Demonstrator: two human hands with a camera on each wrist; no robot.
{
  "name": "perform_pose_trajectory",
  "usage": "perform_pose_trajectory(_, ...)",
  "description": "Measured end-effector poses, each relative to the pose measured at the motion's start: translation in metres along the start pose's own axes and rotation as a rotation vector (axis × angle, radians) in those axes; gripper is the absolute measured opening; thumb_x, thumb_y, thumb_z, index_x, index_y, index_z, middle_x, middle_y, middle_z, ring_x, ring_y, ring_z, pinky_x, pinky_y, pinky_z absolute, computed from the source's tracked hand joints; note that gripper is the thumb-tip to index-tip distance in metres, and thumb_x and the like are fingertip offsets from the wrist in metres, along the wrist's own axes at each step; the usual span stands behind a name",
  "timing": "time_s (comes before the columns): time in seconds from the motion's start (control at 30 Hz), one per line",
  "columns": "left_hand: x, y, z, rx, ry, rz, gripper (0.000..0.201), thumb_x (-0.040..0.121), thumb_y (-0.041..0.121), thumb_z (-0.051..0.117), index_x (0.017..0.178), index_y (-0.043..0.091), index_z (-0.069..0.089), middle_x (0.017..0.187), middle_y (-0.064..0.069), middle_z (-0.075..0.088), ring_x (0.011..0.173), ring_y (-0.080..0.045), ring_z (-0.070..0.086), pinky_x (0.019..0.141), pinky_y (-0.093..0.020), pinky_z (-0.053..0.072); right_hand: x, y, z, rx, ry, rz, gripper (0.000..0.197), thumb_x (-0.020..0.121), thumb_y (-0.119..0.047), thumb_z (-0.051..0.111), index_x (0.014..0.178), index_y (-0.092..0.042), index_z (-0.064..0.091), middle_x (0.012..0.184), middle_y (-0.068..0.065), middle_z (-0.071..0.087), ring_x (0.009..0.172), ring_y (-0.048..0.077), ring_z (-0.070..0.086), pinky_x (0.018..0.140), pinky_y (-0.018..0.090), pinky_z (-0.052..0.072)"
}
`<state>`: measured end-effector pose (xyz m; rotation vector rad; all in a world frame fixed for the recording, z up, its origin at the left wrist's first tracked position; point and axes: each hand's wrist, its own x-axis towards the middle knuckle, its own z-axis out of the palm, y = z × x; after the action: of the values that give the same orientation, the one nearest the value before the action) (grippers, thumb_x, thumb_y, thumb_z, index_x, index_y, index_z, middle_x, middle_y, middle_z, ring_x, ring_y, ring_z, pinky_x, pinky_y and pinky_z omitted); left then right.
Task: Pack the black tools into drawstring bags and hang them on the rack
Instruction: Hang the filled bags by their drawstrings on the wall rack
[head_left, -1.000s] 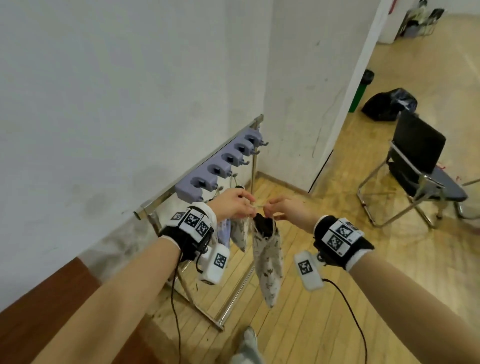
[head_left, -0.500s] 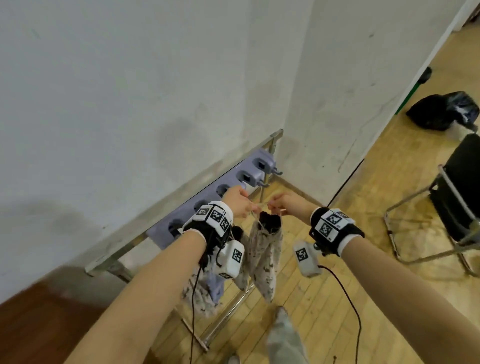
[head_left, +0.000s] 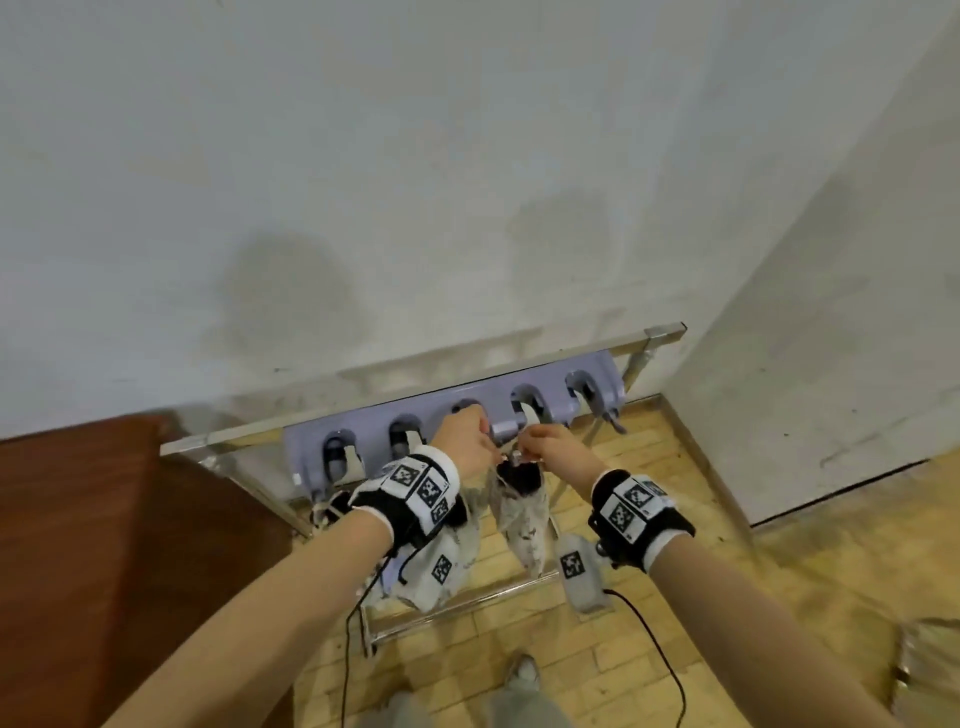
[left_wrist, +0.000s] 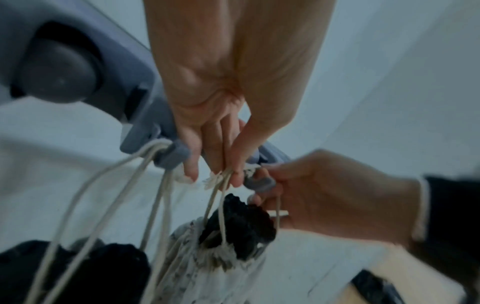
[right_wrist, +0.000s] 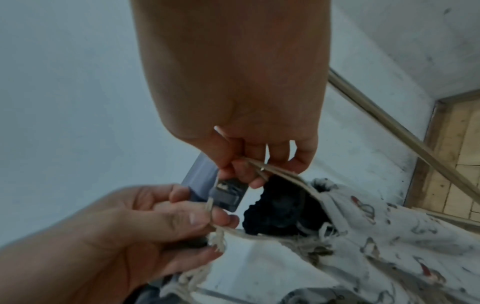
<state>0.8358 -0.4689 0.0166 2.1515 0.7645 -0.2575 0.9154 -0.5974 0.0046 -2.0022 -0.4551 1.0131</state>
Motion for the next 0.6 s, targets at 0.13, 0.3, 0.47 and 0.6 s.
perform_pose_trajectory(0.13, -0.003, 0.004, 0.007, 0.052, 0.001, 0.001, 0.011, 0.089, 0.000, 0.039, 0.090, 0.010, 0.037, 0.068, -0.001, 0.037, 0.056, -0.014, 0.032, 0.051, -0.023, 0.026, 0.013, 0.009, 0.005, -0.074, 0.018, -0.006, 0.029, 0.095, -0.012, 0.045, 0.068, -0.014, 0.055, 0.067, 0.000, 0.053, 0.067, 0.015, 0.048, 0.071, 0.032, 0.035)
perform_pose_trajectory(0.3, -0.011, 0.001, -0.006, -0.057, -0.095, 0.014, 0.006, 0.089, 0.007, 0.052, 0.090, 0.011, 0.047, 0.075, -0.005, 0.053, 0.068, -0.023, 0.050, 0.057, -0.028, 0.041, 0.007, 0.002, 0.009, -0.206, 0.012, 0.033, 0.021, 0.093, -0.010, 0.048, 0.080, 0.001, 0.060, 0.073, 0.012, 0.056, 0.071, 0.024, 0.051, 0.067, 0.036, 0.041)
perform_pose_trajectory(0.47, -0.029, -0.037, -0.050, -0.564, -0.077, -0.055, 0.025, 0.089, -0.008, 0.048, 0.071, 0.008, 0.055, 0.077, -0.016, 0.063, 0.064, -0.026, 0.064, 0.060, -0.033, 0.054, -0.003, -0.055, 0.024, -0.282, 0.135, -0.064, 0.020, 0.088, -0.004, 0.054, 0.074, -0.013, 0.043, 0.064, 0.003, 0.045, 0.060, 0.019, 0.042, 0.055, 0.028, 0.034)
perform_pose_trajectory(0.6, -0.077, -0.105, -0.093, -0.652, 0.068, -0.073, 0.023, 0.087, -0.011, 0.052, 0.074, 0.008, 0.052, 0.074, -0.016, 0.064, 0.060, -0.020, 0.064, 0.068, -0.033, 0.056, -0.010, -0.094, 0.101, -0.301, 0.178, -0.301, 0.010, 0.090, -0.007, 0.052, 0.087, -0.016, 0.051, 0.069, -0.002, 0.052, 0.057, 0.014, 0.045, 0.055, 0.026, 0.035)
